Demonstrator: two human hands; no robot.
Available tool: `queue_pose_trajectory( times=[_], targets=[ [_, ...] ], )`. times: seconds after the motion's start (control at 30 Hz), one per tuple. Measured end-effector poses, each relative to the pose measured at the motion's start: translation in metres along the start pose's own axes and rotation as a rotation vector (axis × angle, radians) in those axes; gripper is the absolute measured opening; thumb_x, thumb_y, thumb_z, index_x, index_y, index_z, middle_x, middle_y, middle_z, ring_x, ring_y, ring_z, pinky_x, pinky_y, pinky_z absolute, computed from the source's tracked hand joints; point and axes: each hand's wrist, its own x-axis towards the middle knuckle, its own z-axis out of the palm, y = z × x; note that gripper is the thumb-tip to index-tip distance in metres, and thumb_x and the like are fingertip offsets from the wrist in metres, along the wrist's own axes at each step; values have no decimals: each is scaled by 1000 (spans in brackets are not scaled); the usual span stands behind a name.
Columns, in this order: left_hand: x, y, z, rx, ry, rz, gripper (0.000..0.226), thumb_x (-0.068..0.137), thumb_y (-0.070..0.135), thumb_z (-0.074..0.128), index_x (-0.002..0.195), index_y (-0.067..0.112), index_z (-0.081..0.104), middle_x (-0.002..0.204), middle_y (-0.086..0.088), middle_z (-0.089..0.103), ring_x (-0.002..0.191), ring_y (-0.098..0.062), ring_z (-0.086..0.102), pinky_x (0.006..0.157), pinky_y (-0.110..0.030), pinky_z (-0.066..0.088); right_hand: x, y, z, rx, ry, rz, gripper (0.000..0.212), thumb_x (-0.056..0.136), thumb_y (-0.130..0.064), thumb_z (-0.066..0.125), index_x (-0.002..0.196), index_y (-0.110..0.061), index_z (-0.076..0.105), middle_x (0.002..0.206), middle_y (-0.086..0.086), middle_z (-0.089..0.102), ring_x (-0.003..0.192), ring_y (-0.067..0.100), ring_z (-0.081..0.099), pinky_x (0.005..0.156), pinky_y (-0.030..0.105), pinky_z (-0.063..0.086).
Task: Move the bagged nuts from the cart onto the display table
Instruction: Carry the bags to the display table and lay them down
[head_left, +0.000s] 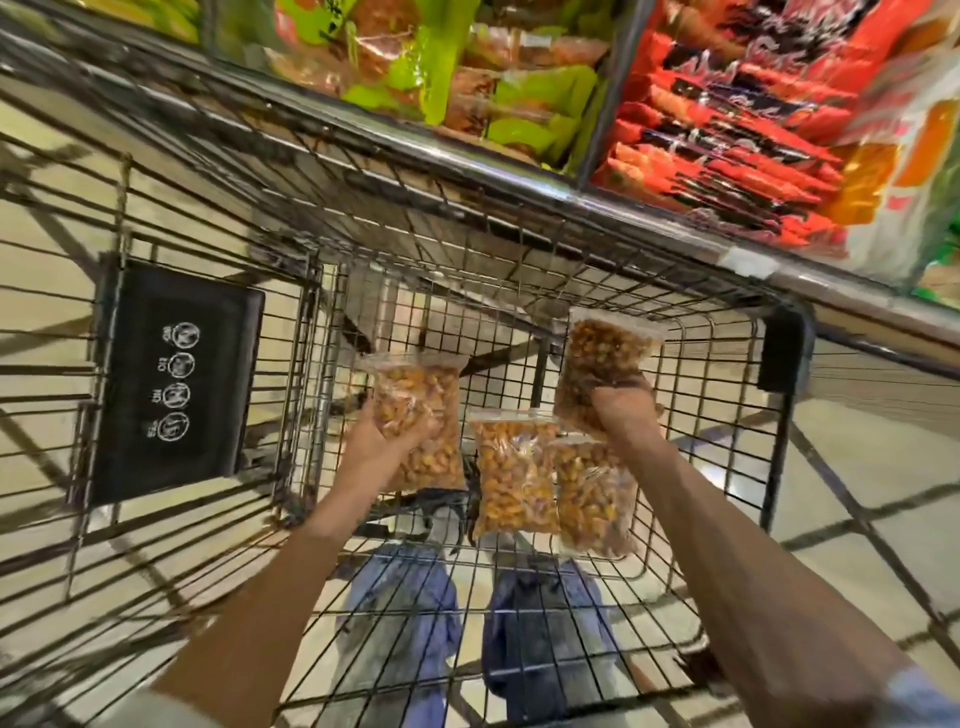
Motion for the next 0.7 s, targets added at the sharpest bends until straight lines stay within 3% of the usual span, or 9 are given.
queue_pose_trajectory(
  times=[0.1, 0.2, 0.27, 0.3, 0.37, 0.43, 0.53, 0.6, 0.7],
  targets=[
    [-4, 3, -1, -3, 19, -18, 96, 68, 48, 92, 150, 23, 46, 130, 0, 68, 120, -23, 66, 108, -52, 52, -1, 0, 1, 19, 23, -8, 39, 100, -10, 62, 138, 1, 57, 129, 17, 67, 116, 35, 65, 101, 39, 54],
    [-13, 9, -3, -16, 56, -18, 88, 81, 33, 87, 154, 20, 40, 128, 0, 62, 120, -24, 62, 104, -43, 52, -7, 11, 0, 88, 65, -97, 40, 98, -6, 65, 137, 0, 60, 123, 17, 68, 105, 29, 63, 85, 27, 54],
    [-22, 14, -7, -15, 51, -3, 99, 73, 46, 89, 155, 23, 38, 132, 0, 60, 121, -26, 63, 103, -47, 53, -23, 16, -4, 145, 79, -193, 33, 99, -9, 68, 130, -3, 61, 113, 10, 67, 101, 24, 62, 72, 14, 52],
    [-26, 17, -9, -31, 55, 4, 113, 62, 58, 91, 156, 26, 37, 137, 0, 59, 122, -27, 63, 104, -52, 54, -33, 19, -7, 200, 78, -241, 27, 100, -11, 69, 125, -8, 60, 108, 5, 65, 100, 21, 62, 73, 13, 52],
    [-34, 19, -14, -68, 50, 17, 123, 52, 70, 91, 156, 30, 38, 142, 0, 59, 123, -29, 64, 103, -58, 54, -48, 27, -12, 311, 58, -307, 26, 98, -21, 74, 117, -21, 57, 107, -2, 67, 102, 20, 66, 89, 30, 58],
    [-49, 26, -16, -83, 23, 24, 103, 68, 55, 89, 154, 29, 40, 140, 0, 61, 124, -27, 64, 104, -60, 53, -66, 32, -18, 362, 21, -326, 39, 93, -33, 80, 123, -21, 60, 113, -1, 73, 105, 22, 72, 96, 43, 59],
    [-80, 37, -22, -94, 4, 37, 91, 75, 43, 87, 152, 25, 43, 130, -2, 67, 116, -26, 69, 98, -57, 57, -106, 39, -30, 478, -118, -313, 47, 92, -39, 81, 131, -21, 60, 115, 5, 78, 103, 28, 79, 82, 41, 67],
    [-105, 45, -25, -103, -28, 66, 95, 68, 49, 87, 150, 26, 46, 125, -2, 70, 110, -26, 72, 94, -55, 60, -138, 49, -39, 521, -203, -288, 44, 94, -35, 79, 130, -21, 59, 112, 8, 79, 93, 26, 82, 70, 38, 68],
    [-151, 56, -31, -107, -85, 103, 91, 70, 48, 89, 149, 29, 47, 126, 2, 71, 114, -23, 71, 101, -54, 57, -185, 70, -52, 542, -262, -274, 55, 88, -44, 84, 134, -27, 58, 116, 9, 78, 96, 31, 80, 80, 52, 67]
  ],
)
